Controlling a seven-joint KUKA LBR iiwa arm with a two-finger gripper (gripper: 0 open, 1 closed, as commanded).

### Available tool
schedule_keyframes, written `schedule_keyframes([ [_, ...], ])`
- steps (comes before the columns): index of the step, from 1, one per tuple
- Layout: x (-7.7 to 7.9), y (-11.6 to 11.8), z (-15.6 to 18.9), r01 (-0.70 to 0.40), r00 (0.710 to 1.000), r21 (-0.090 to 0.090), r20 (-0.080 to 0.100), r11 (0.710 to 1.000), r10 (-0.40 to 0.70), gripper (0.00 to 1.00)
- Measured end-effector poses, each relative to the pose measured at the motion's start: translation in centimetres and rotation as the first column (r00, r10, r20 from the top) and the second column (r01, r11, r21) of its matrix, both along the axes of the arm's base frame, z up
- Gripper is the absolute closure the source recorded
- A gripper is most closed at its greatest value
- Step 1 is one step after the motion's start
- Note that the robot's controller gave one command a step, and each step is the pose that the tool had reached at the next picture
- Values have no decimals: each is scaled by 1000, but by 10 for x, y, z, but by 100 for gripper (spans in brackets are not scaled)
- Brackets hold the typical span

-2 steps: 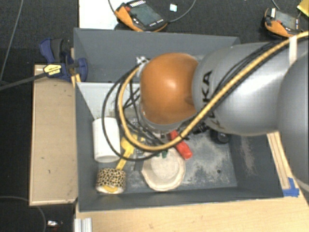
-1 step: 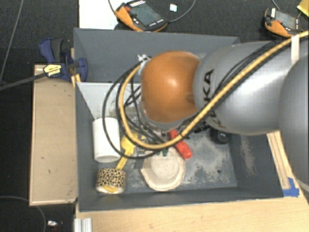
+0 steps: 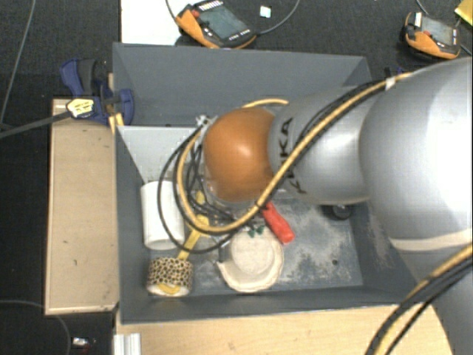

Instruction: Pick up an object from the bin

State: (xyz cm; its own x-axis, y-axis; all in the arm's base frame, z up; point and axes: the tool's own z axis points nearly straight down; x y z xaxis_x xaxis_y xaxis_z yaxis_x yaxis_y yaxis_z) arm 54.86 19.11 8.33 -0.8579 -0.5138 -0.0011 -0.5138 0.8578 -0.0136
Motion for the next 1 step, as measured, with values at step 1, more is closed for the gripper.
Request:
schedule_keyframes([
  [1,-9,2,18,-7,1000,4,-8,1000,7,0],
])
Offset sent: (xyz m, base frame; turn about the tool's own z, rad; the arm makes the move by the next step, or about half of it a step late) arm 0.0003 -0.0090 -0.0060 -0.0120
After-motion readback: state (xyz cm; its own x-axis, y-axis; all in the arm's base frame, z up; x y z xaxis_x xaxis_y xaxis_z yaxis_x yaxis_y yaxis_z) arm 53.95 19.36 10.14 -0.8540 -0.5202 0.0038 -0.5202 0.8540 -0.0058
